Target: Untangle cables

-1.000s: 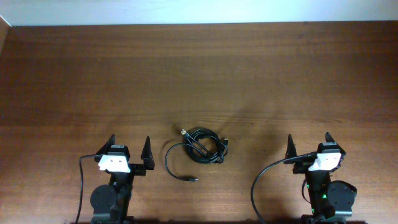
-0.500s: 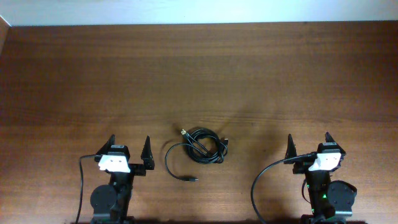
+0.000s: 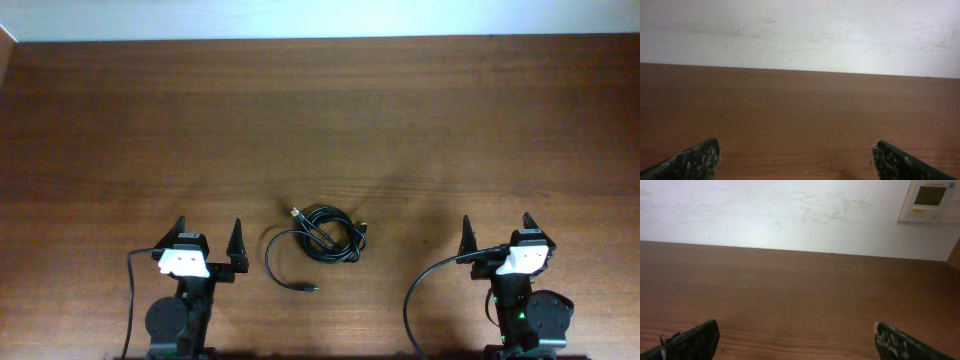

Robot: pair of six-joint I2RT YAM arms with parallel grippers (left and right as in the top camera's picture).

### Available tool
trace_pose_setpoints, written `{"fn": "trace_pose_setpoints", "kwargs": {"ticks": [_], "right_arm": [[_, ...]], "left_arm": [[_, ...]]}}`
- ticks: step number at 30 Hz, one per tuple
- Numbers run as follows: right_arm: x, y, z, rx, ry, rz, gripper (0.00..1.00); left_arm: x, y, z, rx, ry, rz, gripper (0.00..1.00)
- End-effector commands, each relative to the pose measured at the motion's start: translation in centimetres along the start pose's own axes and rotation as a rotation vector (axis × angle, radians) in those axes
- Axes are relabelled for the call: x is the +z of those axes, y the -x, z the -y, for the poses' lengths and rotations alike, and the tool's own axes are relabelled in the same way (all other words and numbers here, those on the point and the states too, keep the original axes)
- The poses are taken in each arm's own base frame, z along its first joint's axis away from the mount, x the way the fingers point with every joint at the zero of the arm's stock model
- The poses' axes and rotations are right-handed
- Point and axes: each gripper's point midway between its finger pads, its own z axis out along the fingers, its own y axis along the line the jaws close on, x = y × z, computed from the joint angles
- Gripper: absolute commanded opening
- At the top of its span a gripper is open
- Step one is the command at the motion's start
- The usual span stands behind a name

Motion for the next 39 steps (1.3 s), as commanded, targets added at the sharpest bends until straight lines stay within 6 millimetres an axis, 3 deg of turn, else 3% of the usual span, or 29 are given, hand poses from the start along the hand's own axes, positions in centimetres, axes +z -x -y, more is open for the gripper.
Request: {"fn": "trace_pose_setpoints", "kwargs": {"ticks": [1, 31, 34, 39], "right_arm": [[0.0, -0.2, -0.1, 0.001, 0.001, 0.002, 0.98], [0.0, -0.2, -0.1, 0.001, 0.001, 0.002, 0.99], [0.0, -0.2, -0.1, 0.001, 0.001, 0.002, 0.99], [0.0, -0.2, -0.1, 0.001, 0.001, 0.002, 0.98]], "left_arm": [[0.0, -0.2, 0.4, 0.016, -0.023, -0.003, 0.99], [0.0, -0.2, 0.4, 0.018, -0.020, 0.000, 0.99], [-0.1, 0.3, -1.4, 0.017, 0.084, 0.021, 0.99], [-0.1, -0.3, -1.5, 0.016, 0.086, -0.006, 0.99]]}}
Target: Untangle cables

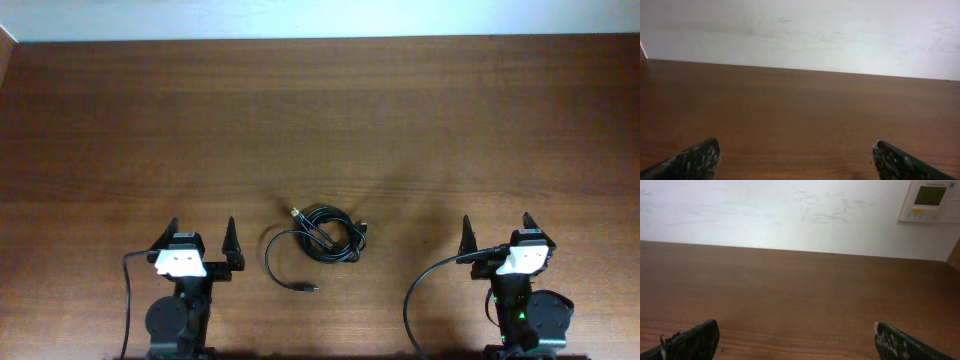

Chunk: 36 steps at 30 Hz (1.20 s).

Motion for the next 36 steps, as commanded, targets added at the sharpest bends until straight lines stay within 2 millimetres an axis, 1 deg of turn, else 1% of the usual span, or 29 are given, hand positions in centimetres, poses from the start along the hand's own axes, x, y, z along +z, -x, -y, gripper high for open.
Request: {"fn": "trace_pose_setpoints", "kwargs": {"ticks": [1, 3, 4, 5, 7, 8, 9, 11, 14, 18, 20, 22, 24, 26, 27, 28, 29, 33, 36], "right_arm": [[0.0, -0.2, -0.1, 0.000, 0.001, 0.002, 0.99], [0.0, -0.2, -0.1, 0.000, 0.001, 0.002, 0.98], [0.0, -0.2, -0.1, 0.000, 0.001, 0.002, 0.98], [0.0, -0.2, -0.1, 0.000, 0.001, 0.002, 0.99], [0.0, -0.2, -0.1, 0.000, 0.001, 0.002, 0.99], [0.0, -0.2, -0.1, 0.000, 0.001, 0.002, 0.98], [0.0, -0.2, -0.1, 0.000, 0.001, 0.002, 0.98], [0.0, -0.2, -0.1, 0.000, 0.001, 0.002, 0.98], [0.0, -0.2, -0.1, 0.000, 0.001, 0.002, 0.99], [0.0, -0.2, -0.1, 0.000, 0.001, 0.002, 0.99], [0.0, -0.2, -0.1, 0.000, 0.001, 0.002, 0.98], [0.0, -0.2, -0.1, 0.000, 0.001, 0.002, 0.98], [0.0, -0.2, -0.1, 0.000, 0.001, 0.002, 0.98], [0.0, -0.2, -0.1, 0.000, 0.001, 0.002, 0.98], [0.0, -0.2, -0.1, 0.000, 0.001, 0.002, 0.99], [0.0, -0.2, -0.1, 0.000, 0.001, 0.002, 0.99], [0.0, -0.2, -0.1, 0.000, 0.001, 0.002, 0.99], [0.0, -0.2, -0.1, 0.000, 0.001, 0.002, 0.98], [0.0, -0.2, -0.1, 0.000, 0.001, 0.002, 0.98]], "left_arm": [[0.0, -0.2, -0.3, 0.016, 0.018, -0.003, 0.99], [0.0, -0.2, -0.2, 0.016, 0.012, -0.001, 0.99], [0.0, -0.2, 0.3, 0.016, -0.014, -0.001, 0.99], [0.0, 0.1, 1.1, 0.016, -0.062, 0.006, 0.99], [-0.4, 1.2, 2.8, 0.011, -0.159, 0.030, 0.99], [-0.8, 2.2, 3.7, -0.002, -0.210, 0.047, 0.99], [-1.1, 3.0, 4.2, -0.018, -0.237, 0.059, 0.99], [-1.7, 5.1, 4.6, -0.064, -0.260, 0.093, 0.99], [-2.9, 8.1, 6.1, -0.074, -0.342, 0.111, 0.99], [-3.4, 9.9, 7.4, -0.089, -0.401, -0.001, 0.99], [-3.2, 10.7, 7.6, -0.112, -0.397, -0.113, 0.99], [-3.2, 11.9, 8.6, -0.132, -0.443, -0.196, 0.99], [-3.2, 13.3, 10.0, -0.154, -0.522, -0.262, 0.99], [-3.9, 15.3, 12.5, -0.181, -0.692, -0.307, 0.99], [-4.3, 15.8, 13.4, -0.190, -0.757, -0.317, 0.99], [-4.9, 16.1, 14.5, -0.208, -0.854, -0.341, 0.99], [-4.8, 15.8, 14.9, -0.224, -0.885, -0.367, 0.99], [-3.5, 14.1, 14.7, -0.268, -0.869, -0.455, 0.99], [-2.9, 13.5, 14.7, -0.283, -0.862, -0.484, 0.99]]}}
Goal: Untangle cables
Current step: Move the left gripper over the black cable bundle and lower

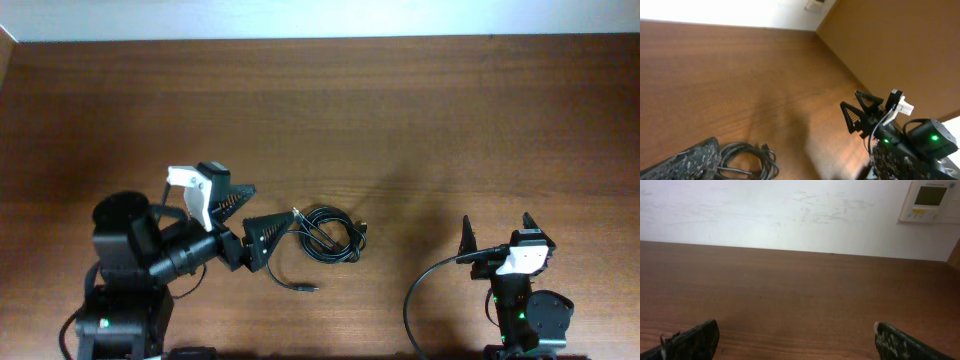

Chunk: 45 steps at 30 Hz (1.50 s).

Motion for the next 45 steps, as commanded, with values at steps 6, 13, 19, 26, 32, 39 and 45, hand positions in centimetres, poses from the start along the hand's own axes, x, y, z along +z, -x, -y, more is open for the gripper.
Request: {"fn": "trace_pose_setpoints", "kwargs": {"ticks": [6, 13, 19, 26, 32, 39, 45], "right_arm": [[0.0, -0.2, 0.0, 0.001, 0.000, 0.001, 0.98], [0.0, -0.2, 0.0, 0.001, 0.000, 0.001, 0.99], [0.0, -0.2, 0.0, 0.001, 0.000, 0.001, 0.98], [0.0, -0.2, 0.0, 0.001, 0.000, 0.001, 0.99], [0.0, -0.2, 0.0, 0.001, 0.000, 0.001, 0.99], [0.0, -0.2, 0.0, 0.001, 0.000, 0.001, 0.98], [0.0, -0.2, 0.0, 0.001, 0.000, 0.001, 0.98]], "left_arm": [[0.9, -0.1, -0.8, -0.042, -0.008, -0.035, 0.99], [1.5, -2.0, -3.3, -0.138, 0.087, -0.108, 0.99], [3.2, -5.4, -4.5, -0.253, 0.166, -0.253, 0.99], [6.1, -9.6, -6.2, -0.315, 0.468, -0.377, 1.00], [11.1, -13.6, -5.2, -0.346, 0.507, -0.483, 0.99], [16.9, -17.2, -4.5, -0.368, 0.415, -0.567, 0.99], [19.3, -19.7, -5.9, -0.463, 0.444, -0.592, 0.98]]}}
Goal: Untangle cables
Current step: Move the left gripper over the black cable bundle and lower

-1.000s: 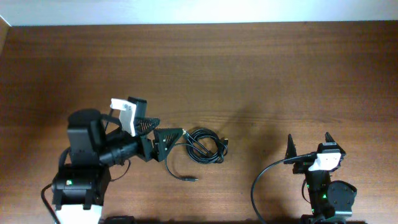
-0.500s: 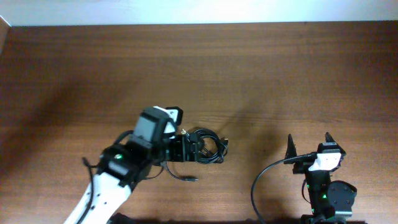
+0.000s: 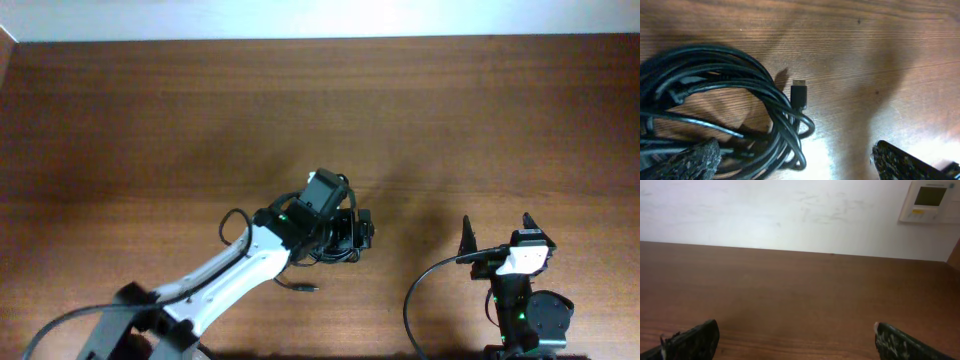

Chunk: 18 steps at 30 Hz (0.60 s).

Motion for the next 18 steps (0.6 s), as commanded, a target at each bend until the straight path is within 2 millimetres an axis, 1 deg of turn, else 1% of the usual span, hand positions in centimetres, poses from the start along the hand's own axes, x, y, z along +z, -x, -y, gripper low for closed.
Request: {"fn": "trace_pose_setpoints", "kwargs": {"ticks": [1, 2, 6, 7, 8, 12, 13, 14, 15, 17, 18], "right_arm": [[0.0, -0.3, -0.1, 0.000, 0.000, -0.001, 0.98], [0.0, -0.3, -0.1, 0.000, 0.000, -0.001, 0.99], [0.0, -0.3, -0.1, 0.000, 0.000, -0.001, 0.98], [0.0, -0.3, -0.1, 0.000, 0.000, -0.001, 0.98], [0.0, -0.3, -0.1, 0.000, 0.000, -0.001, 0.98], [0.0, -0.3, -0.1, 0.000, 0.000, -0.001, 0.99], [0.0, -0.3, -0.1, 0.000, 0.000, -0.001, 0.99], [0.0, -0.3, -0.1, 0.000, 0.000, -0.001, 0.99], [0.0, -0.3, -0.1, 0.000, 0.000, -0.001, 0.98], [0.0, -0.3, -0.1, 0.000, 0.000, -0.001, 0.99], [0.0, -0.3, -0.1, 0.000, 0.000, -0.001, 0.98]], "left_arm": [[1.5, -0.1, 0.1, -0.110, -0.004, -0.025, 0.93], [1.9, -0.1, 0.0, -0.154, -0.002, -0.026, 0.87], [3.2, 0.0, -0.3, -0.282, 0.002, -0.029, 0.83], [3.6, 0.0, -0.4, -0.316, 0.005, -0.030, 0.78], [3.8, 0.1, -0.5, -0.326, 0.006, -0.028, 0.73], [4.4, 0.9, -0.1, -0.328, -0.018, -0.001, 0.63], [4.5, 1.1, 0.1, -0.326, -0.026, 0.006, 0.59], [4.6, 1.3, 0.2, -0.324, -0.033, 0.012, 0.52], [4.7, 1.4, 0.3, -0.323, -0.038, 0.016, 0.47], [4.8, 1.4, 0.2, -0.323, -0.036, 0.015, 0.39], [4.8, 1.3, 0.2, -0.323, -0.036, 0.015, 0.38]]}}
